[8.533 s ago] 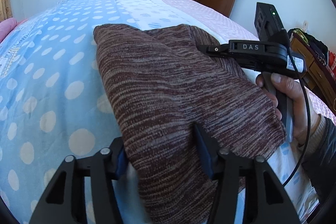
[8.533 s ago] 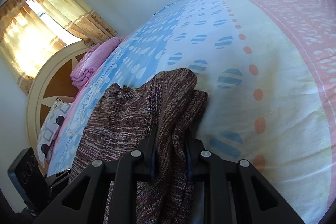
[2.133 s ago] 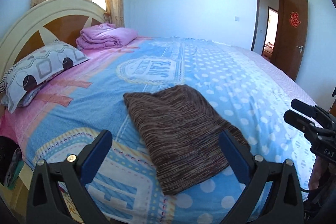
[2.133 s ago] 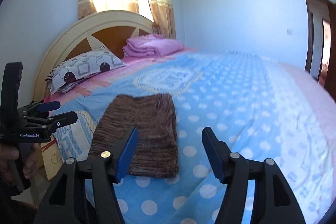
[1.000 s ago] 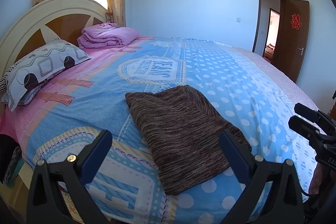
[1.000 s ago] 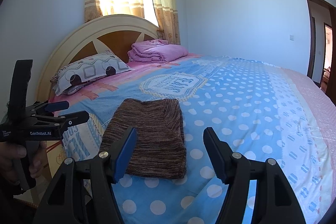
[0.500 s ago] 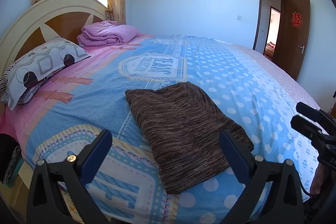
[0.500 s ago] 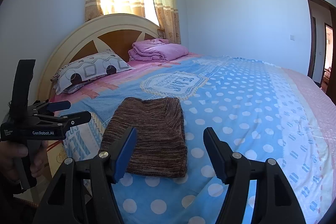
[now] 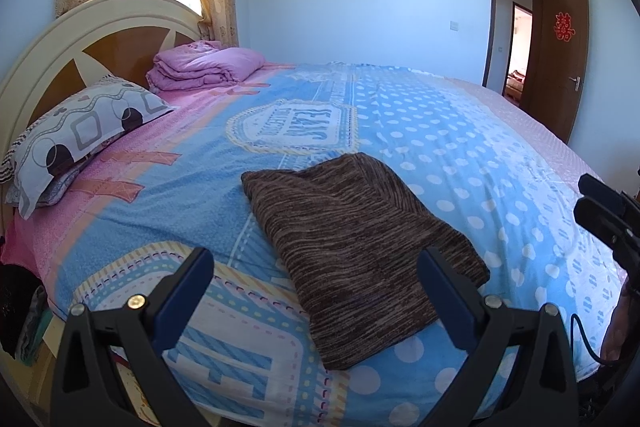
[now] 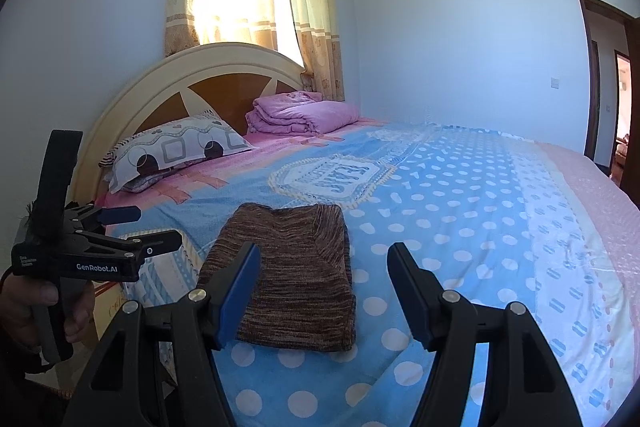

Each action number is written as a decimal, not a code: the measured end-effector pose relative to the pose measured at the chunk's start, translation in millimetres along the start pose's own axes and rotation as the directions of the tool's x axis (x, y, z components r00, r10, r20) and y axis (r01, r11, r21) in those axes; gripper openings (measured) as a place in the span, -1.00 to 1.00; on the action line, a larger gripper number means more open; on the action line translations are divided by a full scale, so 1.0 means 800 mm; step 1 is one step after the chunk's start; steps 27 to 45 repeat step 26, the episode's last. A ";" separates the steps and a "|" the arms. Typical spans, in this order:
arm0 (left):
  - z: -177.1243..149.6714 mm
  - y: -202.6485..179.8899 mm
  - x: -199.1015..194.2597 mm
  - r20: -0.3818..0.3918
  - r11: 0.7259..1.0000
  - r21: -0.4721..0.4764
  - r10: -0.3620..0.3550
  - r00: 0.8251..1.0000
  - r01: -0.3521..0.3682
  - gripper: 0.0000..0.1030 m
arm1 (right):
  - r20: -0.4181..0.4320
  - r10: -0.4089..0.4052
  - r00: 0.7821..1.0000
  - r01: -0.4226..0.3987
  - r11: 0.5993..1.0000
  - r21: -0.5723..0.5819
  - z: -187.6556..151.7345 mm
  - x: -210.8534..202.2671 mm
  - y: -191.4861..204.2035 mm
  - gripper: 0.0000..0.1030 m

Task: Fold small clothes

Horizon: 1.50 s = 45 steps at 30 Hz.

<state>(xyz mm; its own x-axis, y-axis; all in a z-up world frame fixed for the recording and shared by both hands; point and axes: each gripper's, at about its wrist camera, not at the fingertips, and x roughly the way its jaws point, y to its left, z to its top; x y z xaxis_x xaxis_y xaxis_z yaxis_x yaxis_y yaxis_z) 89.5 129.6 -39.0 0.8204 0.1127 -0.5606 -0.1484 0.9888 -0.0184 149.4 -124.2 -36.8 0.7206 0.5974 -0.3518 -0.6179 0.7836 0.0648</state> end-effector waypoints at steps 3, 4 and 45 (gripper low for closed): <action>0.002 -0.002 -0.001 0.010 1.000 0.013 0.019 1.000 -0.019 1.00 | 0.002 0.000 1.000 0.000 1.000 0.000 0.000 0.000 0.000 0.30; 0.003 -0.002 -0.003 0.018 1.000 0.017 0.023 1.000 -0.023 1.00 | 0.004 0.001 1.000 -0.001 1.000 0.000 0.000 -0.001 0.000 0.30; 0.012 0.039 -0.007 0.073 0.990 -0.032 0.142 0.987 -0.140 1.00 | 0.002 0.032 0.999 -0.032 0.999 -0.034 -0.002 0.001 0.015 0.30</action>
